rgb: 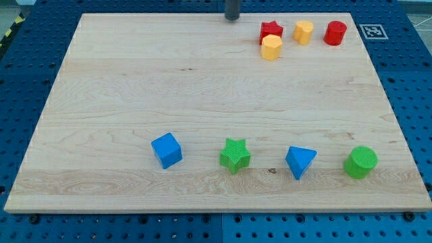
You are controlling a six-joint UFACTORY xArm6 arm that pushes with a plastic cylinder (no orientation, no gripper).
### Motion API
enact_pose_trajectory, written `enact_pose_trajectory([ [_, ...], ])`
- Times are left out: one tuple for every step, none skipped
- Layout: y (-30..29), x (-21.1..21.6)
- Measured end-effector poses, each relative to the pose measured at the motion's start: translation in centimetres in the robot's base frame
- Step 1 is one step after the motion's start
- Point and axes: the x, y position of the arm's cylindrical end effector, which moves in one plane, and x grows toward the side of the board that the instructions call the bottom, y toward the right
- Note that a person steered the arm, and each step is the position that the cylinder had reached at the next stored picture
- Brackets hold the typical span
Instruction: Slide the red star closer to green circle
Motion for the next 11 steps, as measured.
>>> enact_pose_trajectory([
  [4.2,5.2],
  [8.3,7.4],
  [10.2,9.0],
  [12.7,10.5],
  [15.2,10.5],
  [13.8,11.2],
  [12.8,12.9],
  [13.1,16.3],
  [12.7,20.3],
  [13.1,24.1],
  [14.4,28.2],
])
